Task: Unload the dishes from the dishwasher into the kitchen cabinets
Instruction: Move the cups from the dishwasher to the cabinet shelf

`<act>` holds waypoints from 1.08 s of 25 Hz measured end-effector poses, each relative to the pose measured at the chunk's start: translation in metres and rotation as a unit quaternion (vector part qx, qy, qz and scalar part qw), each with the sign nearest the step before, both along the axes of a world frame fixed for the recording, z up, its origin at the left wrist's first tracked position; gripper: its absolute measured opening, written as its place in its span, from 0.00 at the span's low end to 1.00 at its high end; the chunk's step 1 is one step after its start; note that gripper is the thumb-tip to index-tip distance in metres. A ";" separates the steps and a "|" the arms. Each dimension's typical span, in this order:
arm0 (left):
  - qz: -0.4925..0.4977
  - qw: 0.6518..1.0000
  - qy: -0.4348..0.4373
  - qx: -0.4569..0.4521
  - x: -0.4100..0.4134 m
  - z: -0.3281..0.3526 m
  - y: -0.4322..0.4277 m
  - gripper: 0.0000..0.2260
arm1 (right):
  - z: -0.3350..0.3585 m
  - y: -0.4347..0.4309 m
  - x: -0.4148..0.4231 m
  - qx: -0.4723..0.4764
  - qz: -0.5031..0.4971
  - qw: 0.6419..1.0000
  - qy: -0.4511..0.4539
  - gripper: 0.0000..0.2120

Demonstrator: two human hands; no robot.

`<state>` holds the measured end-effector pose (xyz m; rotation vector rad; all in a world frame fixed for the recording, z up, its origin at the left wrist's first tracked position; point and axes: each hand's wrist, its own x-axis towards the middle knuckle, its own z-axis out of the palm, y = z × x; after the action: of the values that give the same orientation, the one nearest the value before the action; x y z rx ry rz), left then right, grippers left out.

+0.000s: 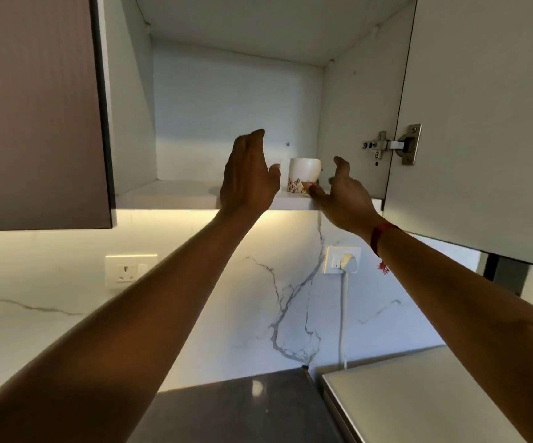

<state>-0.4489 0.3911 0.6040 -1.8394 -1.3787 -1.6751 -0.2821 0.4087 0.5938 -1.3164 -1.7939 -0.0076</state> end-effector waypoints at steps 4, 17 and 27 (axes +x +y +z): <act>-0.033 0.988 0.044 0.145 0.023 -0.072 -0.008 0.19 | -0.051 -0.017 0.015 0.075 0.005 0.997 -0.016 0.36; -0.158 0.968 0.159 -0.111 0.131 -0.278 -0.100 0.32 | -0.256 -0.146 0.151 -0.042 -0.063 0.995 -0.063 0.37; -0.212 0.937 0.167 -0.224 0.291 -0.361 -0.249 0.35 | -0.348 -0.321 0.304 -0.164 -0.115 0.977 -0.075 0.36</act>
<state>-0.1577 0.1418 0.2431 -2.6928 -1.3602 -1.1763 0.0223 0.0880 0.2454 -1.7980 -1.8097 0.0668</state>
